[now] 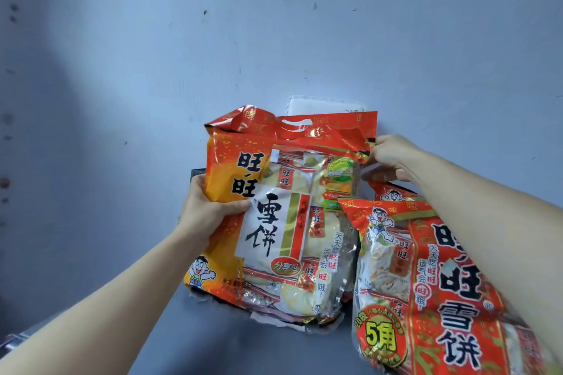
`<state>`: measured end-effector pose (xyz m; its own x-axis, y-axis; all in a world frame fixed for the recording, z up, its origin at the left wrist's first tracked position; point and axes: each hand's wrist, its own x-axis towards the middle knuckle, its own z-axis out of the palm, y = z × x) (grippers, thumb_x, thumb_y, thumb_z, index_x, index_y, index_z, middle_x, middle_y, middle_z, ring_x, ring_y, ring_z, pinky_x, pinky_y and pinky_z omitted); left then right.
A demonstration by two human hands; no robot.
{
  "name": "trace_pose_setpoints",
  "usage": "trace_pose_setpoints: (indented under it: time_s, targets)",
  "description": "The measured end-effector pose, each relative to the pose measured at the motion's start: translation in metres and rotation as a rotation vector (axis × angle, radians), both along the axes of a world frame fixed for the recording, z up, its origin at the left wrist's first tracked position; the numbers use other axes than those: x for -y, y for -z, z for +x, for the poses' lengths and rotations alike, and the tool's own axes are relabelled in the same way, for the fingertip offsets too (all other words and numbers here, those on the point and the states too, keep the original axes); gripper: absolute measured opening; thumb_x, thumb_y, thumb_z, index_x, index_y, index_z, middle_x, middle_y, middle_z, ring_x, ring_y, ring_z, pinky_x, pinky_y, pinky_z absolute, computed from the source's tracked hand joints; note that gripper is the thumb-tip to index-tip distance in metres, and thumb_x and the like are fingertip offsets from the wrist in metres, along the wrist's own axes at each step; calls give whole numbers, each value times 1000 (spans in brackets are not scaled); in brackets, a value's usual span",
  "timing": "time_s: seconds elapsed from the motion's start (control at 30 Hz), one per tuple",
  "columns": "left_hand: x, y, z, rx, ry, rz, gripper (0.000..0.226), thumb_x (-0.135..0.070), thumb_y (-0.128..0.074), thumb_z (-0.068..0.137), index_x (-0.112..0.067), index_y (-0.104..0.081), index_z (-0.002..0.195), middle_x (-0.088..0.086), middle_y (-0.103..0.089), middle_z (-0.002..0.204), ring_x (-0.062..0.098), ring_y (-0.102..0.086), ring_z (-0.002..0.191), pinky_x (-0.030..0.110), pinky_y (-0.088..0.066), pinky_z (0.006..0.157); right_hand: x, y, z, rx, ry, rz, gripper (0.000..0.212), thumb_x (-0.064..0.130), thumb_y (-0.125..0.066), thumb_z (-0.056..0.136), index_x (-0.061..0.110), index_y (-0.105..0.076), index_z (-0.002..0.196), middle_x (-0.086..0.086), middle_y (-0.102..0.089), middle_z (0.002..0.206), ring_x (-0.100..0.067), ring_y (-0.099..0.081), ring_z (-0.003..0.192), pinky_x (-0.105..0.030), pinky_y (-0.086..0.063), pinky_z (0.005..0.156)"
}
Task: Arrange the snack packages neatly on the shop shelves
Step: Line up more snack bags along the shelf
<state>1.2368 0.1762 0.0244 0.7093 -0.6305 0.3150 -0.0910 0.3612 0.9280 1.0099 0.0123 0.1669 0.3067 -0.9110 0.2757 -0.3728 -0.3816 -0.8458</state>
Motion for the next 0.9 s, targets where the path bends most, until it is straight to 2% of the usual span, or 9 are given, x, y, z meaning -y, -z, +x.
trace_pose_setpoints:
  time_s: [0.1,0.17,0.33,0.43,0.5,0.63,0.73,0.8,0.9]
  targets:
    - [5,1,-2,-36,28,-25,81,-9,-89,55,-21,-42,120,9,-66,106,31,-69,89,51,-57,76,2,3,0,55,-16,27,21,-19,-40,89,-1,-52,84,-19,-59,68,-30,-62,56,-41,-53,40]
    - [7,3,-2,-56,47,-34,86,-15,-89,48,-21,-42,120,10,-66,107,32,-69,91,53,-57,78,3,4,1,82,-5,55,22,-21,-39,88,-3,-50,84,-20,-58,73,-32,-61,60,-44,-53,43]
    - [10,6,-2,38,63,19,91,-26,-88,44,-24,-40,121,10,-64,109,31,-67,92,54,-55,83,3,12,5,175,25,85,25,-17,-35,90,-1,-52,84,-17,-58,68,-25,-60,47,-36,-53,36]
    - [12,3,-1,102,24,29,95,-33,-88,42,-27,-39,122,7,-61,110,29,-66,94,54,-54,84,-2,15,5,249,8,108,29,-13,-32,95,2,-49,76,-13,-53,66,-21,-53,53,-31,-49,31]
    - [12,4,0,141,5,53,95,-37,-87,44,-30,-37,125,5,-61,112,27,-65,96,53,-53,86,-4,17,4,250,-12,108,29,-13,-35,94,3,-51,76,-13,-56,69,-22,-55,55,-32,-53,36]
    - [8,10,0,262,-21,150,106,-52,-81,51,-36,-26,139,-3,-59,119,23,-62,103,52,-51,92,-13,14,-5,53,-54,34,15,-7,-42,93,2,-52,101,-20,-64,95,-31,-69,76,-44,-60,67]
    - [10,15,-3,324,-158,207,122,-67,-76,49,-34,-12,148,3,-47,137,29,-52,121,54,-43,101,-20,8,-18,-85,-13,-135,20,-3,-49,89,7,-52,106,-25,-60,112,-30,-66,90,-40,-57,73]
    - [12,19,-11,392,-319,241,116,-64,-75,64,-31,-7,151,9,-31,149,33,-34,136,56,-32,109,-26,7,-32,-123,26,-249,29,2,-55,89,7,-52,118,-16,-59,105,-25,-63,89,-37,-56,72]
    - [15,21,-35,561,-574,265,95,-43,-68,84,-25,-5,153,11,-15,155,31,-14,144,53,-15,117,-39,9,-62,-253,-76,-294,17,23,-68,88,12,-61,99,-5,-63,90,-19,-59,83,-31,-48,69]
